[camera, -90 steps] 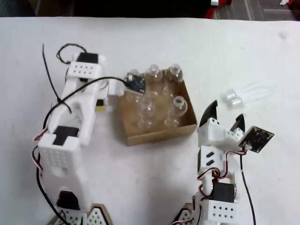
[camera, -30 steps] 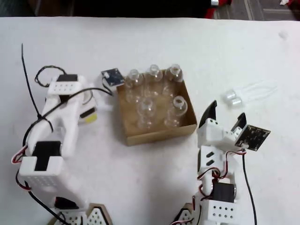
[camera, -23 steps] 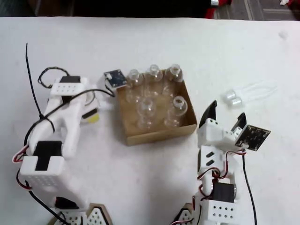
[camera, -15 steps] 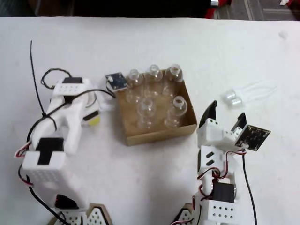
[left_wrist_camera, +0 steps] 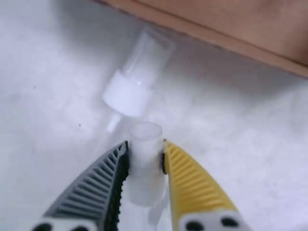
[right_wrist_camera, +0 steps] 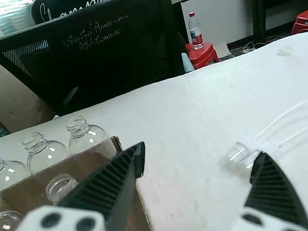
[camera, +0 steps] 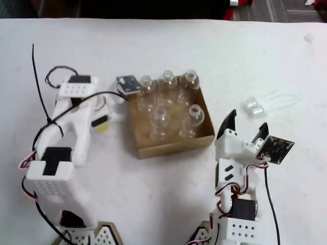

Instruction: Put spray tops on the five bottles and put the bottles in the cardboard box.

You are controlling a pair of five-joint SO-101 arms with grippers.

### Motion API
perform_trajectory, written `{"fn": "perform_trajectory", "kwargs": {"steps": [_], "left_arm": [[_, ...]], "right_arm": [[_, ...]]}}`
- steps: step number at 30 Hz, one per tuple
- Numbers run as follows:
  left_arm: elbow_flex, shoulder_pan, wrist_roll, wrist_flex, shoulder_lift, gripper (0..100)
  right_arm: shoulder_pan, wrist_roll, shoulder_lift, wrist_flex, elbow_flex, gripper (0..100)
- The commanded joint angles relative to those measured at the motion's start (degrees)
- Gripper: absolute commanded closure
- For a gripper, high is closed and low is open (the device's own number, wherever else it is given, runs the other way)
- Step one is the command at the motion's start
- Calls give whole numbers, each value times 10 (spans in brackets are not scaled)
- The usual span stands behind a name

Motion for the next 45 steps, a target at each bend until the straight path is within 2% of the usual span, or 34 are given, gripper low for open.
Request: {"fn": "perform_trajectory", "kwargs": {"steps": [1, 7, 10, 14, 23, 35, 38, 45], "left_arm": [[-104, 12, -2, 120, -8, 977], [-246, 9, 0, 270, -9, 977], [-273, 0, 38, 269, -41, 977], [-264, 9, 62, 270, -152, 977], [-131, 91, 61, 262, -469, 976], [137, 97, 64, 77, -743, 976], [186, 95, 72, -8, -807, 976], [326, 94, 265, -264, -907, 973]], "right_arm": [[-3, 8, -6, 2, 4, 680], [-3, 9, -6, 2, 4, 680], [-3, 9, -6, 2, 4, 680], [-3, 8, -6, 2, 4, 680], [-3, 7, -6, 3, 4, 680], [-3, 5, -6, 3, 4, 680], [-3, 5, -6, 3, 4, 680], [-4, 5, -6, 3, 4, 680]]}}
